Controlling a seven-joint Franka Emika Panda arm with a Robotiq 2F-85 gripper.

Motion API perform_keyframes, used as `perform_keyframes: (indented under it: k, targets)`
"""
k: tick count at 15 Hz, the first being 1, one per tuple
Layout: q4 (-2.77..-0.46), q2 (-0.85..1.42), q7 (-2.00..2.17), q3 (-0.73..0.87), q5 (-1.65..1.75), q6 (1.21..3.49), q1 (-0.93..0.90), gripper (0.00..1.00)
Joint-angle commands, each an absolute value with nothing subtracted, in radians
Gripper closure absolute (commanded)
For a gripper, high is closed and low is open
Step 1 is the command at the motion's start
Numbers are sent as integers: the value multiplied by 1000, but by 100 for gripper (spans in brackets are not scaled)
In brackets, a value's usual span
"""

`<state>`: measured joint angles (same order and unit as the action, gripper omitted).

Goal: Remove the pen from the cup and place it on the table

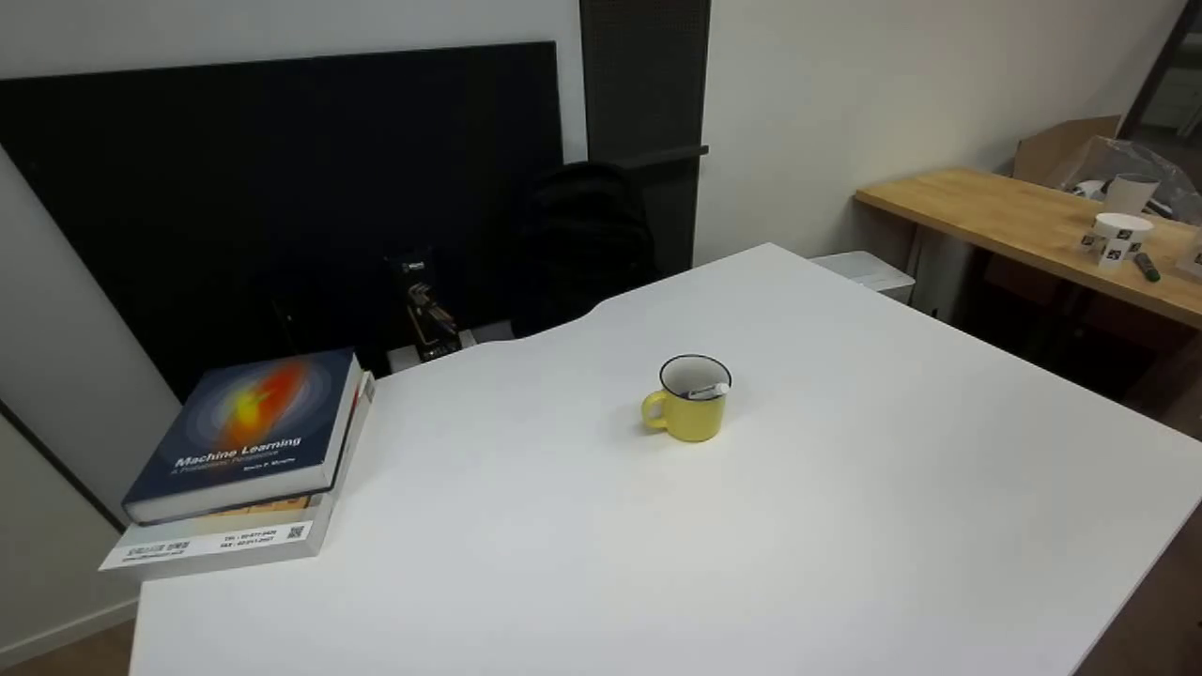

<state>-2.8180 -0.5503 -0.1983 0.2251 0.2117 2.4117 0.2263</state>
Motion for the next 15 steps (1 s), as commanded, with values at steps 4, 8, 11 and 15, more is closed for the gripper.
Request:
perform_keyframes:
  k: [4,8,11,15]
  targets:
    - [-2754,-249,-183,213,154,2686,179,0]
    - [-2696,-89,-212,202,64,2821,125,0]
    - [-2639,24,-245,178,-31,2885,84,0]
    - [-2541,145,-275,111,-111,2900,89,0]
